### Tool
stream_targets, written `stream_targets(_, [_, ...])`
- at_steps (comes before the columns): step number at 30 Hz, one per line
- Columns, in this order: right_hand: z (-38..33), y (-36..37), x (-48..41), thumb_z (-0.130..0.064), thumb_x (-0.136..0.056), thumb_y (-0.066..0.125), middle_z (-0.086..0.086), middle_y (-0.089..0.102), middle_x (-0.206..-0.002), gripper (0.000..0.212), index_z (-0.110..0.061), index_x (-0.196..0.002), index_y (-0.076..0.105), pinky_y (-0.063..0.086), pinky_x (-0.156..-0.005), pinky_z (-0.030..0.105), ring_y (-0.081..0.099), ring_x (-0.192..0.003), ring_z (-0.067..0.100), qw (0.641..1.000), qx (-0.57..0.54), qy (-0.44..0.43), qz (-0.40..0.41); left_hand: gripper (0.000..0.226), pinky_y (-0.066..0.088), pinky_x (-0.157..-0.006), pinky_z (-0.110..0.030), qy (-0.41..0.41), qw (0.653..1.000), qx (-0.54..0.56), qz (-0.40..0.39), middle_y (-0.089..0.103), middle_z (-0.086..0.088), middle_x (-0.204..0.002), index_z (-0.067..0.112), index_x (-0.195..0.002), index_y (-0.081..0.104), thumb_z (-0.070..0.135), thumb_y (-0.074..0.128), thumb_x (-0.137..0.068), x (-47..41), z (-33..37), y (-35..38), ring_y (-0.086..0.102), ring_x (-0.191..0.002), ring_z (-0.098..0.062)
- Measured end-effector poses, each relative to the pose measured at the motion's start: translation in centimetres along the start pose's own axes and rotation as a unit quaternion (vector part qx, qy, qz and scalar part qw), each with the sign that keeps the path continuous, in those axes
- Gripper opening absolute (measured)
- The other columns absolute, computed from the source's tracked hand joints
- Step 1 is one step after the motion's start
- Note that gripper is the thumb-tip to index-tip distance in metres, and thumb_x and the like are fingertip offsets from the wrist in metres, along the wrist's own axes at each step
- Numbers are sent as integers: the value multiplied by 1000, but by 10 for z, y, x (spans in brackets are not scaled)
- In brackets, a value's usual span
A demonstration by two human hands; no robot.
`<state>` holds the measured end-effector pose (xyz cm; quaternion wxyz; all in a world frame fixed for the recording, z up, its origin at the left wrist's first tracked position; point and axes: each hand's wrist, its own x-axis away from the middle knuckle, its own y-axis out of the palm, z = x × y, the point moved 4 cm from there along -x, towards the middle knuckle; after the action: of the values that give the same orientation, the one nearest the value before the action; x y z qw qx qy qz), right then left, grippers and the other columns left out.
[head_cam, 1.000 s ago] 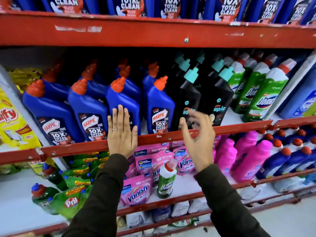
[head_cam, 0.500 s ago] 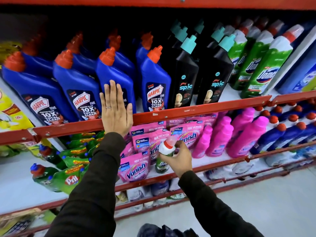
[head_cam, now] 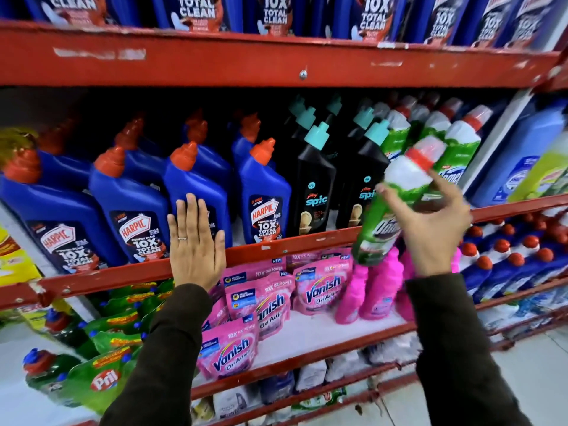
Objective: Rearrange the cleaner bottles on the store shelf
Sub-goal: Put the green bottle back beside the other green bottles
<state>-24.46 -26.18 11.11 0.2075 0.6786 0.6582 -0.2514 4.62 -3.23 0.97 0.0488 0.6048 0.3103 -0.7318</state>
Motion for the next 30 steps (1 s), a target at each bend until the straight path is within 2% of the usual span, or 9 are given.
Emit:
stream_targets(1, [-6,-6,-14,-67,-67,87,-13,68,-111,81,-20,-131,69,49,-85,5,64,-95,-14,999,21,-15,25,75,-10,-129,-38,4,1000,1,0,-20,3,-170,10,-163,-7,28,35,-104,1,0,0,-17,-158,-16])
stream_targets(3, [-9,-14,-38,-73,-67,84,-13,64,-115,85,-20,-131,69,53,-95,20,67,-107,3,996,52,-30,59,76,-10,-129,-38,9,1000,1,1,-20,2,-170,13,-163,-10,28,35,-103,2,1,0,-16,-158,-17])
stream_targets(7, [7,-11,-75,-68,-68,87,2,71,-125,84,-16,-132,69,54,-102,33,69,-115,21,995,69,-32,63,76,-9,-129,-38,10,1000,-1,5,-19,1,-170,12,-163,-10,28,34,-103,0,0,1,-16,-158,-17])
stream_targets(11, [21,1,-87,-61,-64,91,-4,70,-114,81,-18,-126,65,48,-84,7,62,-95,4,999,31,-8,29,76,-9,-130,-38,13,1000,-2,8,-17,-1,-171,11,-163,-8,28,35,-103,1,-1,2,-14,-158,-18])
stream_targets(13, [26,6,-88,-59,-63,93,-8,65,-106,76,-18,-119,61,41,-74,1,63,-93,8,999,29,-4,18,76,-8,-130,-39,14,1000,-3,9,-15,-1,-171,11,-163,-7,28,36,-102,1,-1,3,-13,-159,-19])
stream_targets(18, [38,22,-89,-65,-64,90,-7,64,-112,70,-30,-116,60,55,-85,38,65,-96,20,998,65,8,-14,77,-6,-130,-40,10,1000,4,6,-14,-1,-171,11,-164,-5,27,37,-101,1,-1,3,-11,-159,-19])
stream_targets(24, [43,27,-84,-59,-78,84,-2,66,-110,67,-29,-129,55,58,-88,47,57,-77,13,994,107,-3,-8,76,-5,-130,-40,13,1000,-2,10,-13,-2,-171,10,-164,-4,27,37,-102,2,-1,3,-10,-159,-20])
stream_targets(27, [52,31,-79,-41,-89,81,6,65,-136,73,-31,-151,44,52,-108,45,66,-114,26,993,108,-6,-49,76,-5,-130,-40,12,1000,-4,8,-13,-3,-171,10,-164,-4,27,37,-102,1,-1,2,-10,-159,-20])
stream_targets(30, [56,34,-77,-28,-95,77,6,48,-163,85,-28,-164,27,39,-123,40,47,-149,26,989,111,-15,-93,76,-5,-130,-39,10,1000,-1,4,-13,-3,-171,9,-163,-5,27,36,-102,2,0,1,-10,-159,-20])
